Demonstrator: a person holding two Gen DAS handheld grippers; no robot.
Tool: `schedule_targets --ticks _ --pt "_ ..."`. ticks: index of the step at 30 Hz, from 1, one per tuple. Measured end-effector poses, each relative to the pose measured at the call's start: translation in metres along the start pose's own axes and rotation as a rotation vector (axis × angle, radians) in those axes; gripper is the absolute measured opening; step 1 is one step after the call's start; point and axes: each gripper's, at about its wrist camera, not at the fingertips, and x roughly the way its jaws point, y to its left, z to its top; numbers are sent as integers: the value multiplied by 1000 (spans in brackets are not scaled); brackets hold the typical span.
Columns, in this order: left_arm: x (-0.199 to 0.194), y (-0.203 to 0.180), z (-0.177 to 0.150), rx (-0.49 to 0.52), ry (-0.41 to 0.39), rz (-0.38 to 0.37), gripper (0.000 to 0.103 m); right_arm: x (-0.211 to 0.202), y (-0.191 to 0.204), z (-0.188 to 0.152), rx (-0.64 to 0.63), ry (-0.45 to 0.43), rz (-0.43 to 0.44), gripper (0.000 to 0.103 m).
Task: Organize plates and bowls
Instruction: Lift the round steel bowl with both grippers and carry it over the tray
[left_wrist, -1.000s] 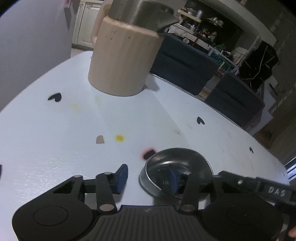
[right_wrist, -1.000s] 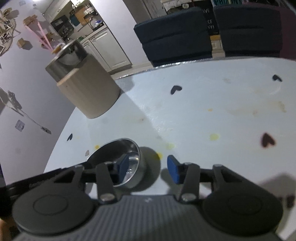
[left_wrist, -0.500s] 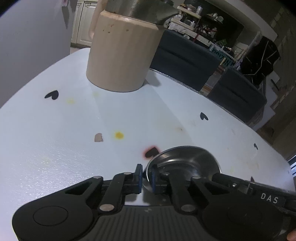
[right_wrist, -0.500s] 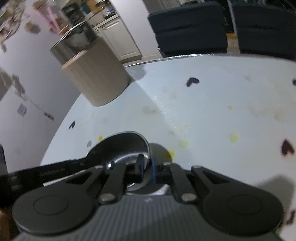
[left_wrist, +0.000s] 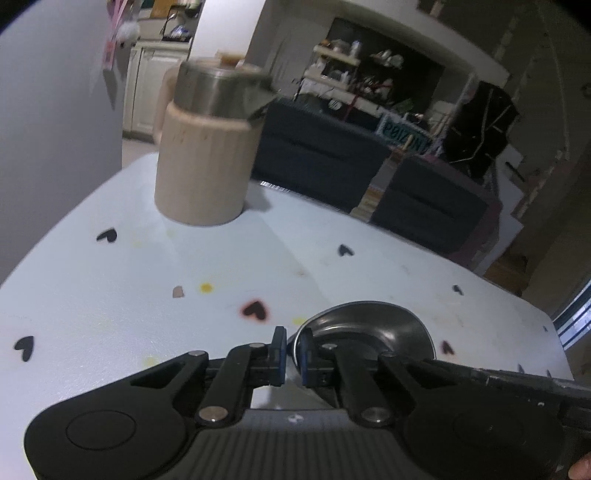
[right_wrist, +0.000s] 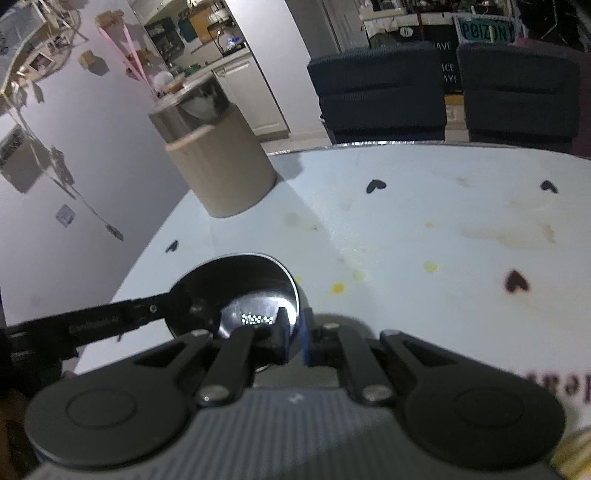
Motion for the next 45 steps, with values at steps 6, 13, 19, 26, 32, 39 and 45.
schedule_targets --ticks 6,13,19,26,32,39,45 --pt "-40 -16 -10 28 -38 -24 8 -48 7 -23 4 -45 -4 8" --pt "-71 -31 -29 81 -45 -35 8 -86 13 -51 13 -69 -6 8" --pt "-76 -42 -48 153 -8 -11 8 -99 11 -74 35 -60 -7 9" --pt "-67 -42 -57 186 41 11 8 -93 3 -91 89 -16 14 10" --pt "-52 -41 -61 203 98 47 9 -81 0 -101 143 26 27 10" --pt "-35 -35 -63 198 152 68 9 -67 1 -106 171 72 15 11" --pt "-20 -35 -66 228 191 88 11 -56 4 -108 167 102 -7 11"
